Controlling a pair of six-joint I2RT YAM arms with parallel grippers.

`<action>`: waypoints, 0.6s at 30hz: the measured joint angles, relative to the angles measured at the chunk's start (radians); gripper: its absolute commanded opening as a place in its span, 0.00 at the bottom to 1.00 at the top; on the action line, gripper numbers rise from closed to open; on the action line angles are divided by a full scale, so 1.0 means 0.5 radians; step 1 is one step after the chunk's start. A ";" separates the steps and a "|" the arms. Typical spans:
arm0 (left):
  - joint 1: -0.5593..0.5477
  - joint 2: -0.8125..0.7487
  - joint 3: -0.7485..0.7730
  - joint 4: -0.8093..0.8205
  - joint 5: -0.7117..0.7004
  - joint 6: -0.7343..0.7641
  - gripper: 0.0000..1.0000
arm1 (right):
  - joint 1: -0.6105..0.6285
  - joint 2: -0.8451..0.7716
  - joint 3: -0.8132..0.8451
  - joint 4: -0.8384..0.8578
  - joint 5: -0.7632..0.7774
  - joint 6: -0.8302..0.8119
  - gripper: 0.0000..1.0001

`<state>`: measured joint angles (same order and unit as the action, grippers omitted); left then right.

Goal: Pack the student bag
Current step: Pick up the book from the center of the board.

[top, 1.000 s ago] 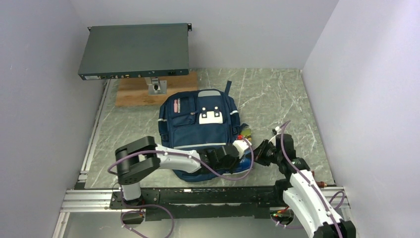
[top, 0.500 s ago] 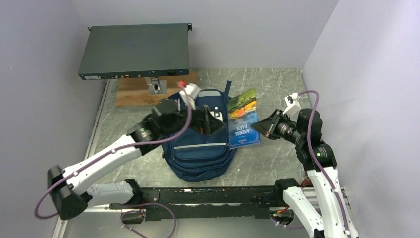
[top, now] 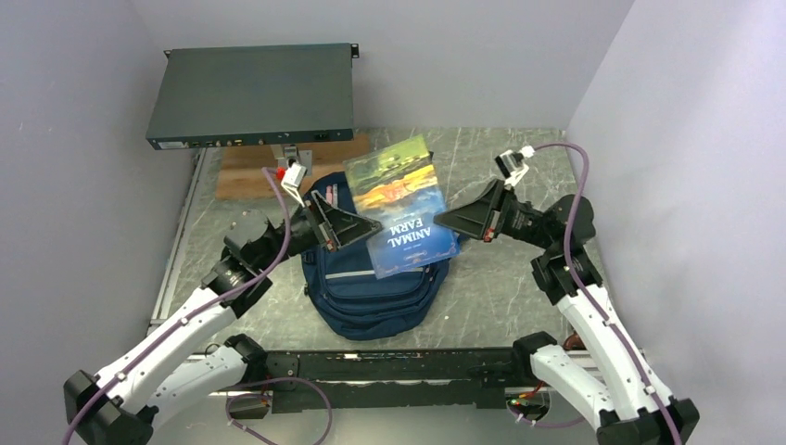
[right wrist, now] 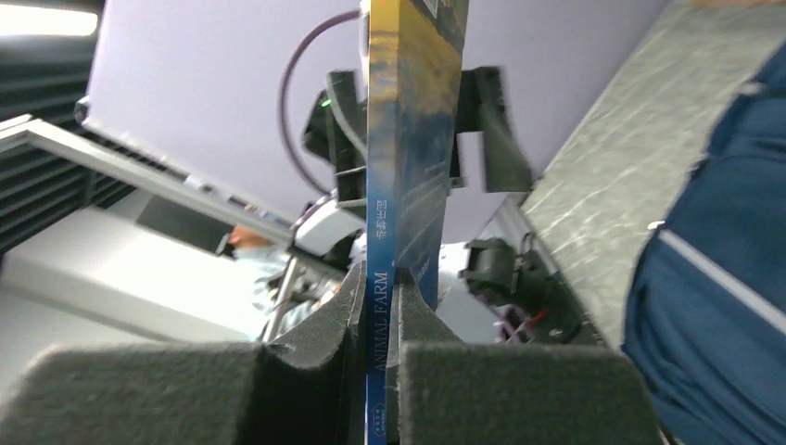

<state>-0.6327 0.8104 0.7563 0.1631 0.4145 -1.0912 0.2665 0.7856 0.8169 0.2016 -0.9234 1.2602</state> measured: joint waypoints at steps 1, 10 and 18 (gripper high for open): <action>0.001 0.024 -0.040 0.103 0.040 -0.058 1.00 | 0.068 0.029 0.000 0.058 0.004 0.034 0.00; 0.002 -0.006 -0.125 0.489 0.170 -0.220 0.43 | 0.367 0.132 -0.041 0.320 0.043 0.182 0.00; 0.006 -0.047 -0.249 0.735 0.140 -0.338 0.00 | 0.463 0.123 0.006 0.041 0.264 -0.063 0.72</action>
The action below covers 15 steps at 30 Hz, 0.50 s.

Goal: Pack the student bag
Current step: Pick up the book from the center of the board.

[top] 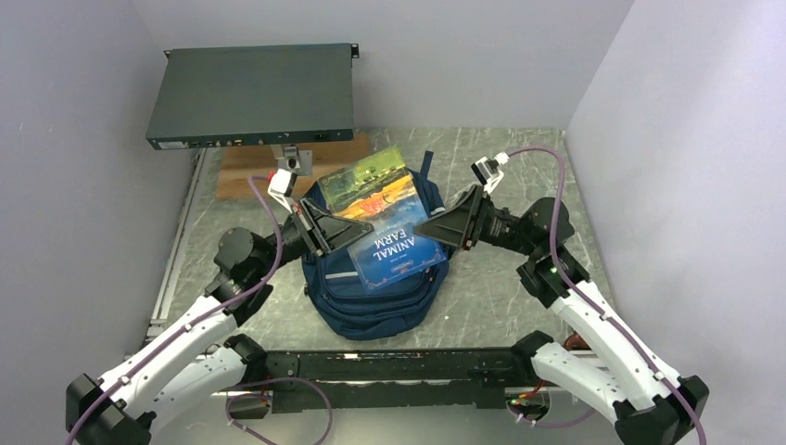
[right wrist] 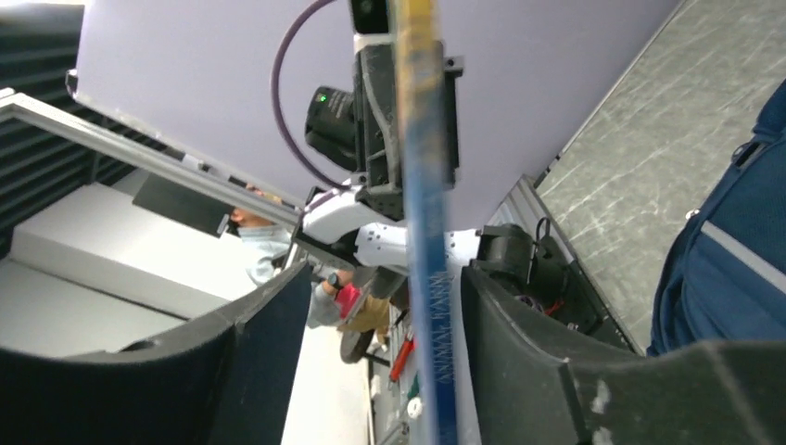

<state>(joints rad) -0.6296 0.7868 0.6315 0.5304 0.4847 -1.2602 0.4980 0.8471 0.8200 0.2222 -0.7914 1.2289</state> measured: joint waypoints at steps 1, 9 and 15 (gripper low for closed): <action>0.000 -0.005 -0.024 0.014 -0.027 -0.010 0.00 | 0.050 -0.020 -0.009 -0.013 0.067 -0.022 0.77; 0.002 -0.231 -0.175 0.061 -0.460 -0.006 0.00 | 0.423 -0.314 -0.552 0.317 0.688 0.174 0.89; 0.004 -0.212 -0.174 0.214 -0.585 -0.020 0.00 | 0.758 -0.041 -0.607 0.616 1.073 0.203 0.85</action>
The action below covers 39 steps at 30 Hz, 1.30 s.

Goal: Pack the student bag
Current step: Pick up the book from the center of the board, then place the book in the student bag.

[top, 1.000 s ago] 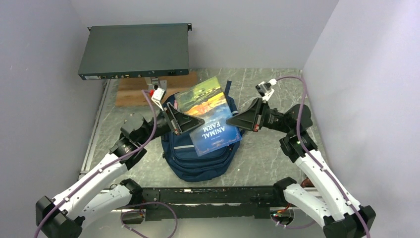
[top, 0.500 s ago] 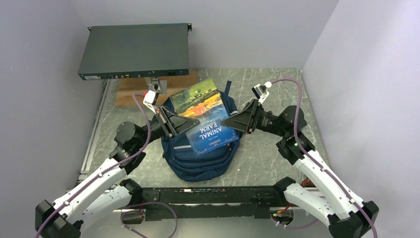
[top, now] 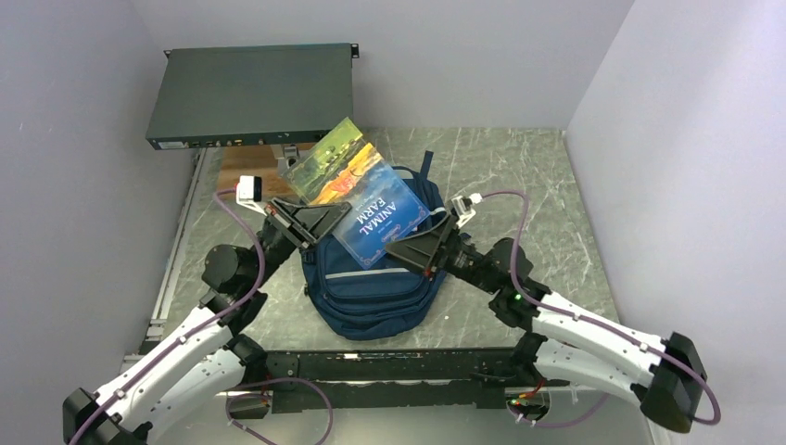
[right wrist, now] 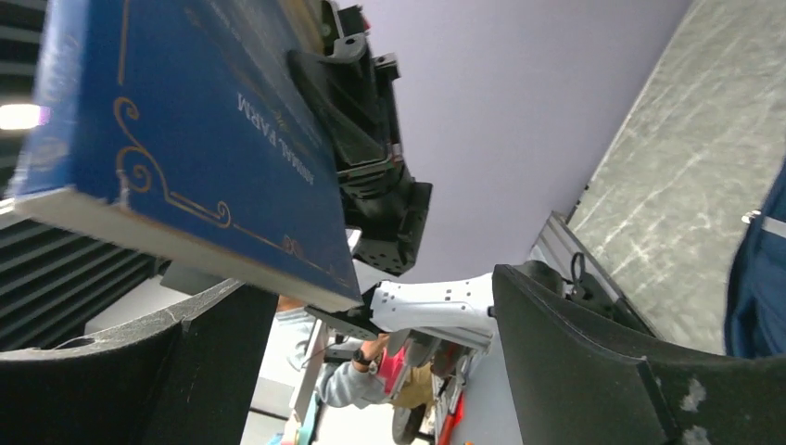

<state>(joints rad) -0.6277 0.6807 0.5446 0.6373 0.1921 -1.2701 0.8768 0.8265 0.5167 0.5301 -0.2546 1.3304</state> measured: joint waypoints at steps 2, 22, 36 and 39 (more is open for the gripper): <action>0.000 0.047 0.000 0.040 -0.009 -0.021 0.00 | 0.089 0.103 0.037 0.095 0.096 -0.018 0.81; -0.024 0.323 0.621 -1.759 -0.028 0.850 1.00 | 0.307 -0.027 1.124 -2.357 1.721 -0.388 0.00; -1.185 1.395 0.896 -2.438 -1.006 1.941 0.96 | 0.301 -0.767 1.147 -3.368 2.094 -0.568 0.00; -1.244 1.594 0.999 -2.465 -1.212 2.022 0.92 | 0.301 -0.731 1.125 -3.343 2.027 -0.603 0.00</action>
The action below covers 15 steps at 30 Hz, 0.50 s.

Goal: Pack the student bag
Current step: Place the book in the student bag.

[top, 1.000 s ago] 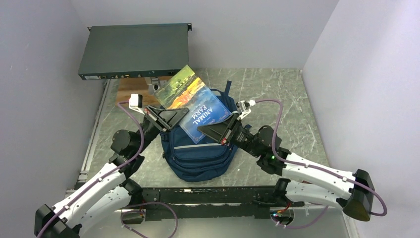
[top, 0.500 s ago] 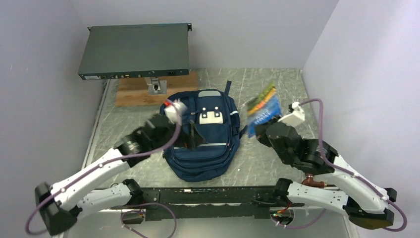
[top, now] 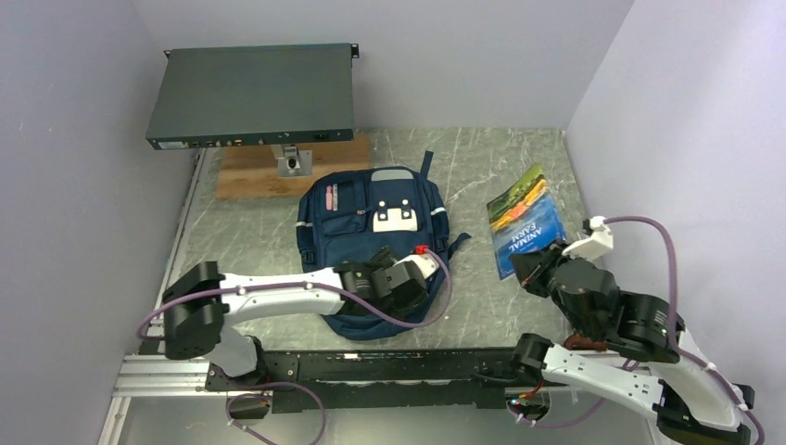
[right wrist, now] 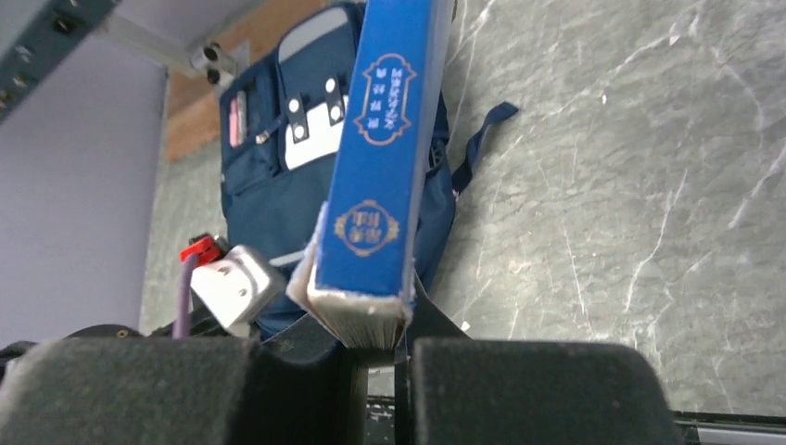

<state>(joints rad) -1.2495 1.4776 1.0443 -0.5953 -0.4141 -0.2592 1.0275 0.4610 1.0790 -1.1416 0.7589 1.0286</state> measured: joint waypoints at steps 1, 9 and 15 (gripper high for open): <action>-0.013 0.052 0.029 0.002 -0.049 0.018 0.90 | 0.000 0.037 -0.001 0.002 -0.028 -0.011 0.00; -0.121 0.398 0.172 0.002 -0.495 0.050 0.44 | 0.002 0.138 -0.118 0.132 -0.237 -0.046 0.00; -0.191 0.567 0.314 -0.123 -0.741 0.019 0.00 | 0.002 0.114 -0.174 0.137 -0.388 -0.027 0.00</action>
<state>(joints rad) -1.3449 1.7611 1.2015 -0.6567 -0.7845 -0.2497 1.0283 0.5182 0.9920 -1.0733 0.5652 1.0149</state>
